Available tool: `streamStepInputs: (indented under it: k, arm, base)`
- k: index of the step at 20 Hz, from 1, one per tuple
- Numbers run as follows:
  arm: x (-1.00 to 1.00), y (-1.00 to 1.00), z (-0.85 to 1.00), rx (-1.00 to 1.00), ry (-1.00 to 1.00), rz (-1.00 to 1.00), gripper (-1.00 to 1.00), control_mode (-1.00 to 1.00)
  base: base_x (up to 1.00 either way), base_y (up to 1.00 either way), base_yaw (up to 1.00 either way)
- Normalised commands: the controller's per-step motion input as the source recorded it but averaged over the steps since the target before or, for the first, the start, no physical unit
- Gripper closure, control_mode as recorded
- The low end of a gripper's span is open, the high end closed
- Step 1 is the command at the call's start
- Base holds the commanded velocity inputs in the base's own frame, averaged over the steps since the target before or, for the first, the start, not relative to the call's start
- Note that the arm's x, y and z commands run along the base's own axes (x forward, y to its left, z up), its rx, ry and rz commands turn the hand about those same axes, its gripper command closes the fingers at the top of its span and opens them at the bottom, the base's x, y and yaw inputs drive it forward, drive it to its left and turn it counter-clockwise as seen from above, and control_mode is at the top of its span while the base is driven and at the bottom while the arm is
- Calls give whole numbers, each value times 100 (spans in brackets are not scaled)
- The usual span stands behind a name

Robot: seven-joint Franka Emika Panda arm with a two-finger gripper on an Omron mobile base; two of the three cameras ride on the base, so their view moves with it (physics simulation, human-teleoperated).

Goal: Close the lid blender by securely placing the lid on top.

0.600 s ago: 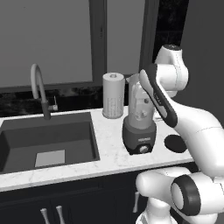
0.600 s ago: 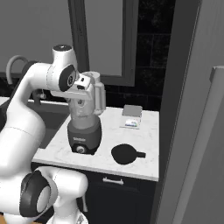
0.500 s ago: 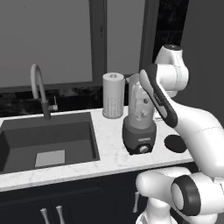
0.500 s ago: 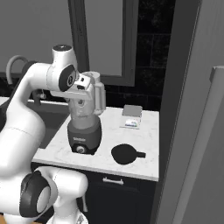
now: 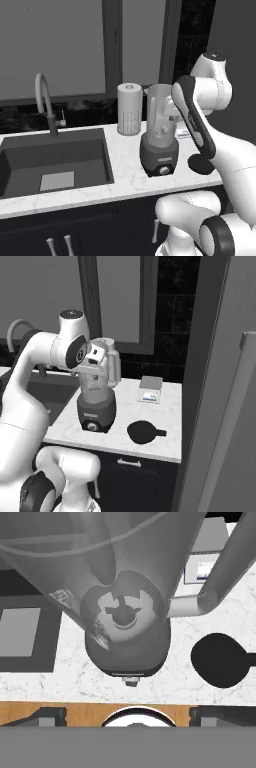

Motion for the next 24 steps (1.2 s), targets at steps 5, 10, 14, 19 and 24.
streamStepInputs:
  k: [5,10,14,19,24]
  arm:
    - [-58,-44,-2,14,-13,-28,-100,-100]
    - [-17,-54,-3,9,0,-46,-100,-100]
    - [0,-79,0,12,7,-45,-100,-100]
    - [0,-52,-25,4,5,-27,-100,-100]
    - [8,-43,-34,0,17,-11,-100,-100]
  base:
    - [0,0,0]
    - [0,0,0]
    - [0,0,0]
    - [0,0,0]
    - [0,0,0]
